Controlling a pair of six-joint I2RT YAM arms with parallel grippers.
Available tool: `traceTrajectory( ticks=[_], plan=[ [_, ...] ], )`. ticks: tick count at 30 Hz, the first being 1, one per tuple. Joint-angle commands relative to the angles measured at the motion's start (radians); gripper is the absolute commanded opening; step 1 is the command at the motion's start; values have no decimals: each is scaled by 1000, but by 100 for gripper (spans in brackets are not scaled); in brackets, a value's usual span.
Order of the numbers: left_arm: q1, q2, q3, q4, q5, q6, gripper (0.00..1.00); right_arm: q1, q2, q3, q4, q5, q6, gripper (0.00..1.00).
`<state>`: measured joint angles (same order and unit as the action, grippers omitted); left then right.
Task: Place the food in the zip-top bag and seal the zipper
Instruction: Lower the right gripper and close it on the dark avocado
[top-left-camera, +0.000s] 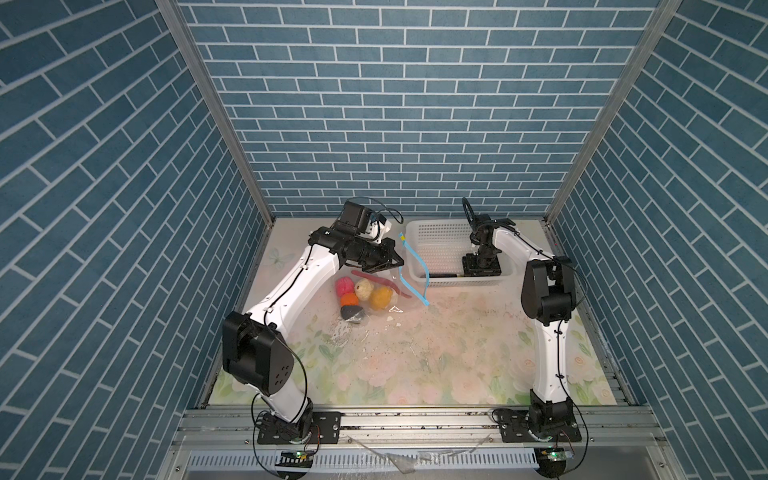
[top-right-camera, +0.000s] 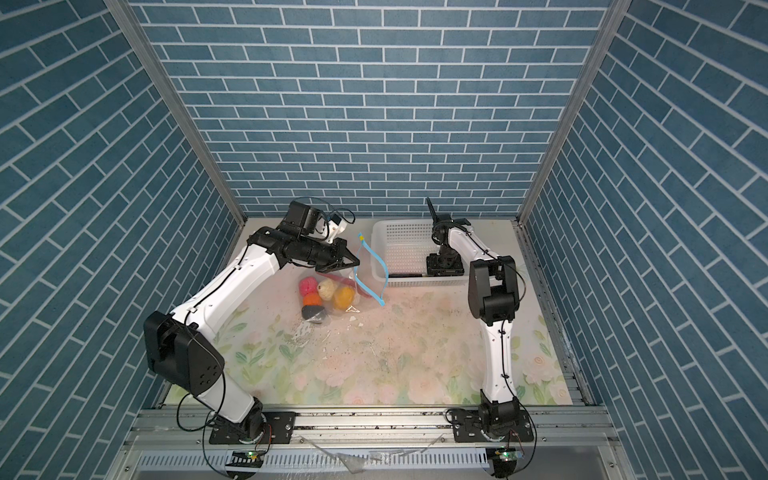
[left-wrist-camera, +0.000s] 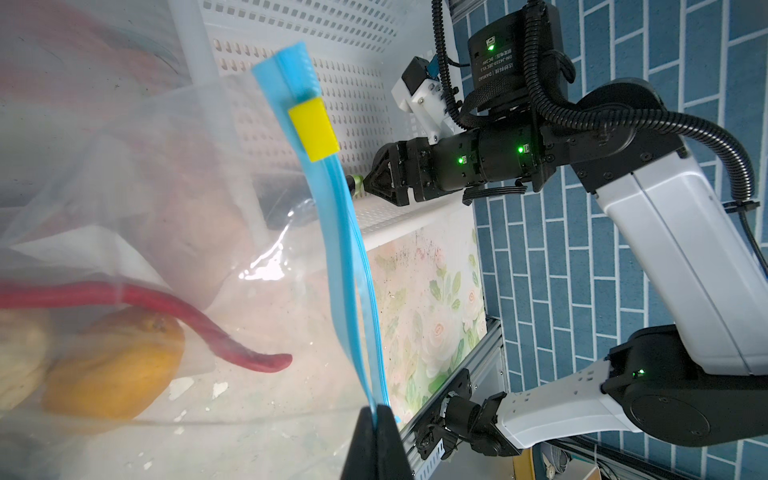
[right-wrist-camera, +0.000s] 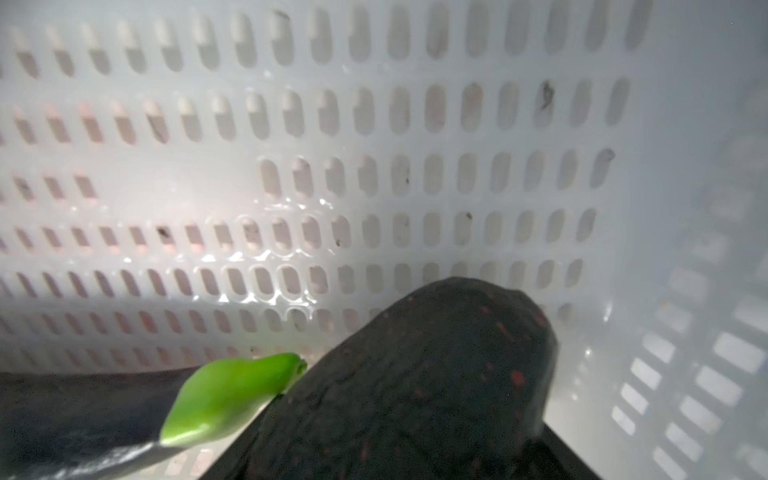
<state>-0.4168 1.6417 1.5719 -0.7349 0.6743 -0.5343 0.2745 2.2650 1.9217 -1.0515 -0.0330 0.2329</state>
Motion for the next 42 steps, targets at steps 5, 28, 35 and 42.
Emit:
traceTrajectory(
  ticks=[5, 28, 35, 42],
  plan=[
    [7, -9, -4, 1, 1, 12, 0, 0, 11, 47, 25, -45, 29, 68],
    [8, -21, -26, 5, -9, 11, 0, 0, -65, 38, 98, -49, -42, 51],
    [8, -12, -20, 9, -5, 10, 0, 0, -159, -44, 172, -96, -41, 49],
    [9, -7, -13, 5, -1, 12, 0, 3, -240, -147, 293, -169, -56, 48]
  ],
)
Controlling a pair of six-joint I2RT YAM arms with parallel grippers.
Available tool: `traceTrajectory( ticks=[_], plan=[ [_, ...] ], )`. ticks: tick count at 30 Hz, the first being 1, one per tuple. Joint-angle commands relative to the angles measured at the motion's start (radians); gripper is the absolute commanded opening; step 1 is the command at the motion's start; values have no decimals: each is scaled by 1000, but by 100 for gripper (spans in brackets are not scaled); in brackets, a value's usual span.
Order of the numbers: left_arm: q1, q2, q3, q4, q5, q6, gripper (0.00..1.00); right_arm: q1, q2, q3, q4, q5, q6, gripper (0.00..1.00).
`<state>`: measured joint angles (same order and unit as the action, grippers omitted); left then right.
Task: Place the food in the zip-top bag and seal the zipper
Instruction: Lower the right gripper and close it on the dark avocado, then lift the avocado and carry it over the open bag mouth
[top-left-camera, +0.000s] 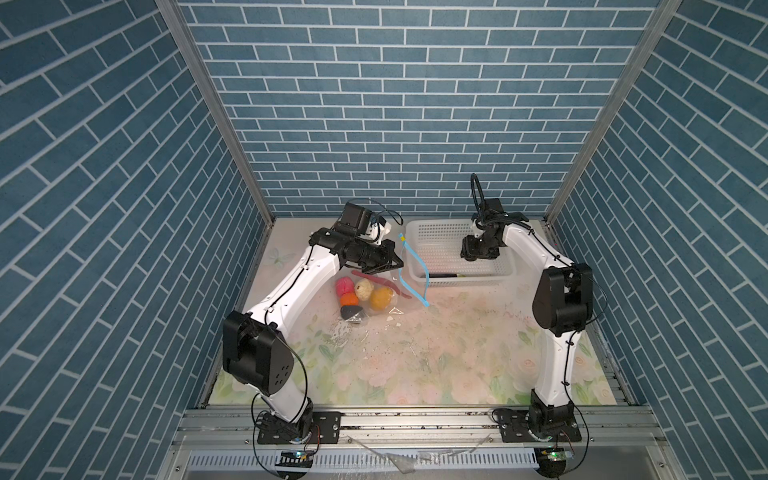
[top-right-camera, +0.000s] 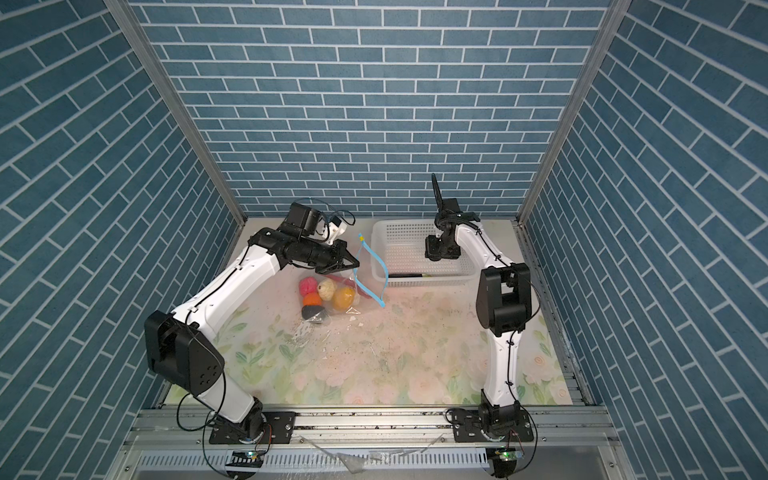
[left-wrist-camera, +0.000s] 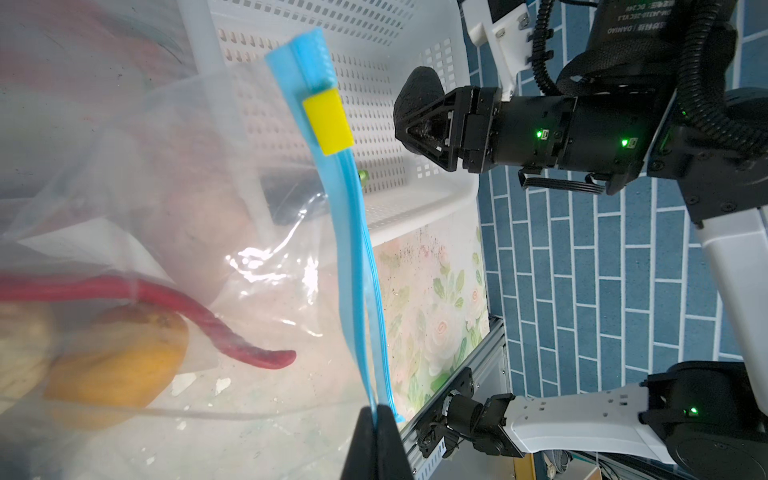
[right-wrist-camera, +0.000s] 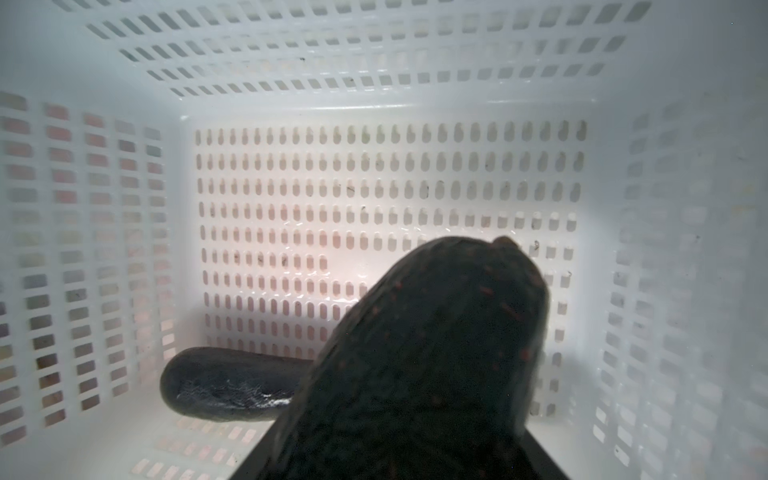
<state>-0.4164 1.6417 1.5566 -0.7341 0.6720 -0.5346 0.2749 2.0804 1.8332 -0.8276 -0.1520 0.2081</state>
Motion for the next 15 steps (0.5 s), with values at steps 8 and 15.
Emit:
traceTrajectory(
  ticks=[8, 15],
  plan=[
    [8, 5, 13, 3, 12, 11, 0, 25, -144, -158, 198, -119, -79, 47],
    [8, 7, 26, 1, 8, 12, 0, 41, -209, -215, 213, -118, -83, 46]
  ],
)
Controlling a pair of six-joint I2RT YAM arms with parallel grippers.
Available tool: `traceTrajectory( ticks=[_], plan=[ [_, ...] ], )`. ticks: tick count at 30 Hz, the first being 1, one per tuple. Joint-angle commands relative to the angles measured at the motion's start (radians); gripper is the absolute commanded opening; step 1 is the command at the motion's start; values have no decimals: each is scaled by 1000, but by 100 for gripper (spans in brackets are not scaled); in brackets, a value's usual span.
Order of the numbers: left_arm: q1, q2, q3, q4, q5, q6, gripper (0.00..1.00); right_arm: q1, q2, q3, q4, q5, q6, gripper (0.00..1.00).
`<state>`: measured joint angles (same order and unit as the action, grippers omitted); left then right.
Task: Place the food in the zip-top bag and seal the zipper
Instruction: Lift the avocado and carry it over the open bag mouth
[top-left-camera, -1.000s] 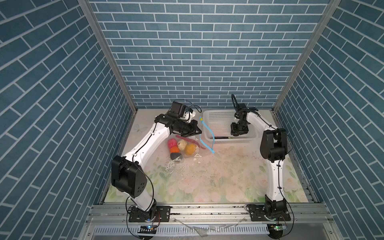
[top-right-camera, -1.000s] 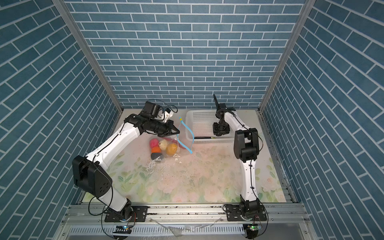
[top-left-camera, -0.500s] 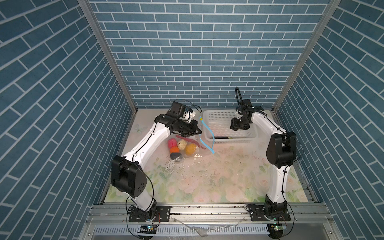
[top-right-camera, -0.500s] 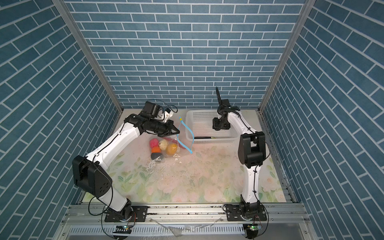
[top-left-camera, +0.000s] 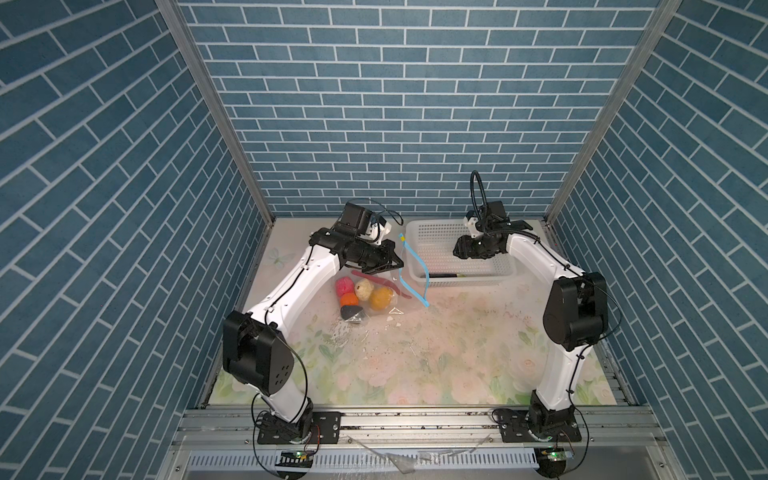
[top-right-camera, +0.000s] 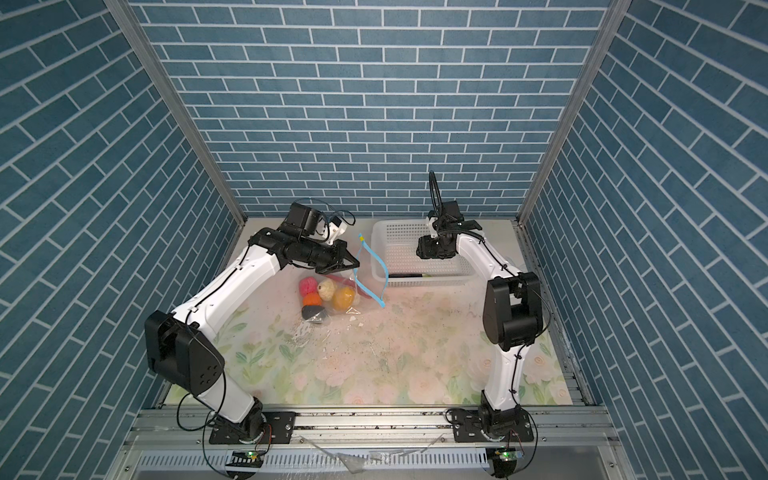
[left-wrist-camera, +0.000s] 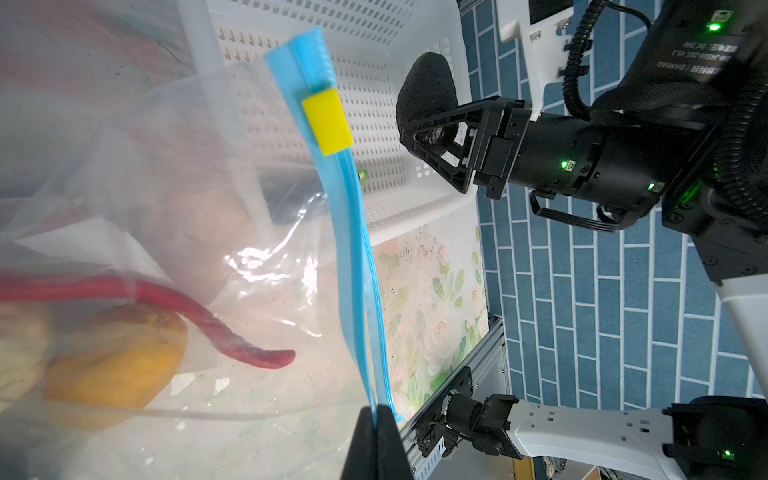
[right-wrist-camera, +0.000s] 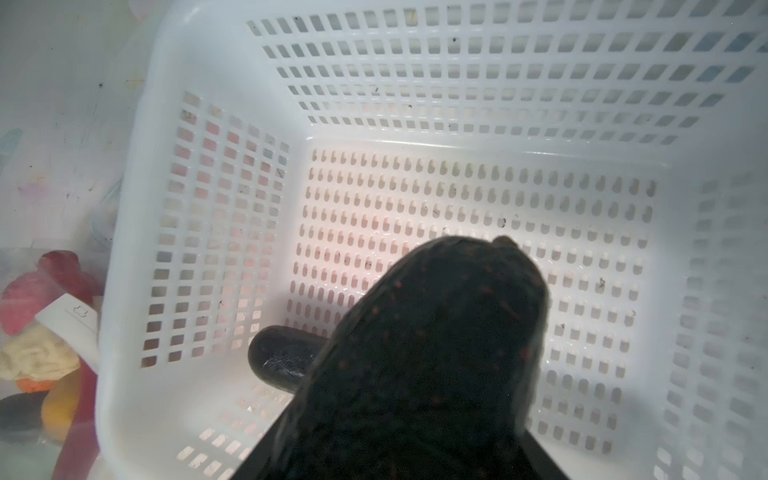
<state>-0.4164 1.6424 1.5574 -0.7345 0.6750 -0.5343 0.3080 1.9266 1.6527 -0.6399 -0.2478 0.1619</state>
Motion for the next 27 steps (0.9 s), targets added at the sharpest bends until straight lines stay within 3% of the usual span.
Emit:
traceTrajectory(
  ticks=[1, 12, 27],
  plan=[
    [8, 8, 26, 2, 4, 12, 0, 10, -64, -44, 31, -24, -38, 46],
    [8, 14, 20, 7, -3, 10, 0, 36, -187, -148, 101, -169, -74, 45],
    [8, 14, 25, 11, -5, 8, 0, 107, -276, -240, 78, -154, -90, 45]
  ],
)
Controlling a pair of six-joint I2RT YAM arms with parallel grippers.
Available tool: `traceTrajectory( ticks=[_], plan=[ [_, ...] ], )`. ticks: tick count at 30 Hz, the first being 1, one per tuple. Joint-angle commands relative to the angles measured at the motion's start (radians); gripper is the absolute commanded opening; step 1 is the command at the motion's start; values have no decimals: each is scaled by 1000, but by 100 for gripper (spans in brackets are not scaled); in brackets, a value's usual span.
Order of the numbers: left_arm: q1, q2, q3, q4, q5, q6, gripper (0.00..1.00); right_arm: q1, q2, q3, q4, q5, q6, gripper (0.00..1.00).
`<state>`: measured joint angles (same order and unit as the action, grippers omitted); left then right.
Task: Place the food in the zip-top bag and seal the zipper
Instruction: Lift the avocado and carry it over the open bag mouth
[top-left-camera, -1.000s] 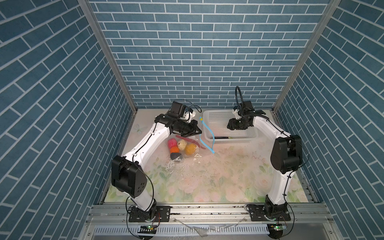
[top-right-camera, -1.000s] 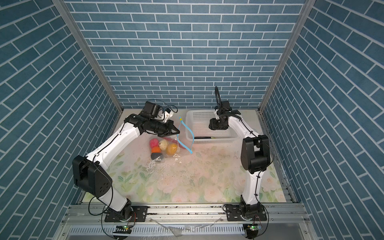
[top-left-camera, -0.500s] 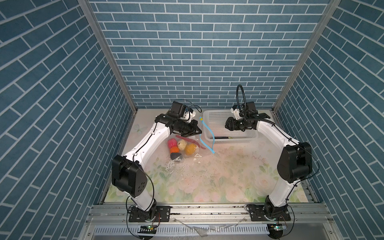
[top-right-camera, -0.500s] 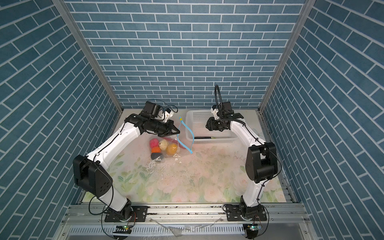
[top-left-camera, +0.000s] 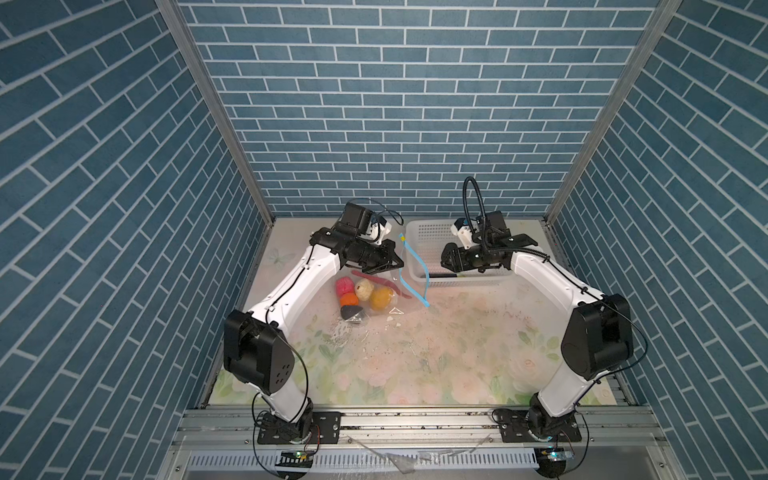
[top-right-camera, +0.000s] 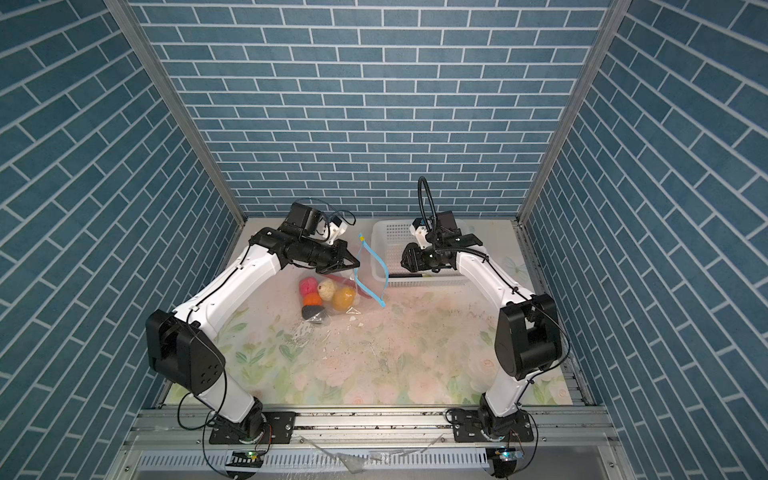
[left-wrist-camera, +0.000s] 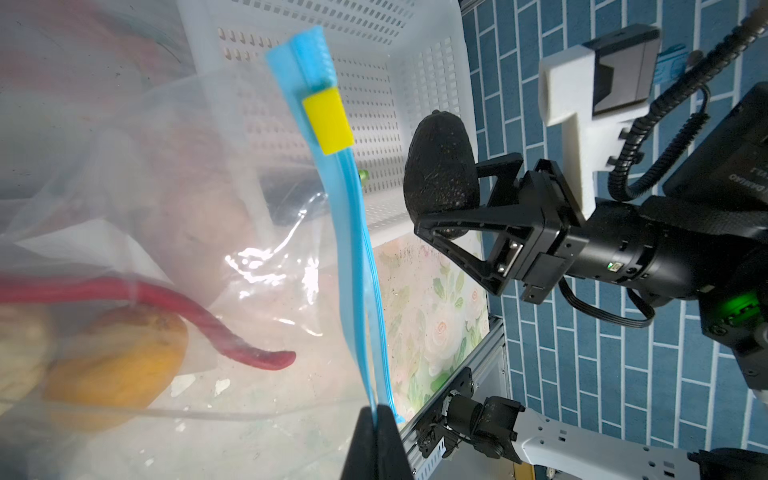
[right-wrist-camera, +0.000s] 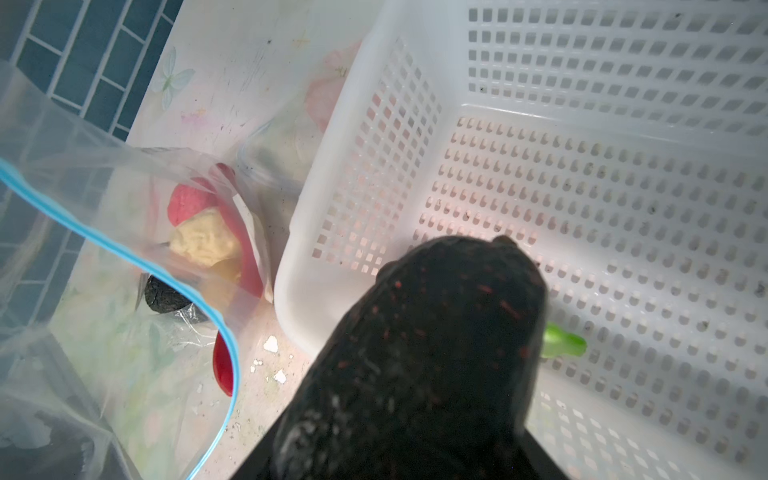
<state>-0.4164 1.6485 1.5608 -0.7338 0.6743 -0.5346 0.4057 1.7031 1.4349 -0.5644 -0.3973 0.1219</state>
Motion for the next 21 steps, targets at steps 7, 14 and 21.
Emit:
traceTrajectory(
  ticks=[7, 14, 21],
  plan=[
    [8, -10, 28, -9, -13, 25, 0, 33, -57, 7, -8, -7, -51, 45],
    [8, -8, 33, -9, -9, 21, 0, 55, -84, 20, -27, -2, -54, 45],
    [8, 6, 48, -12, -7, 19, 0, 71, -108, 48, -44, -15, -44, 45]
  ],
)
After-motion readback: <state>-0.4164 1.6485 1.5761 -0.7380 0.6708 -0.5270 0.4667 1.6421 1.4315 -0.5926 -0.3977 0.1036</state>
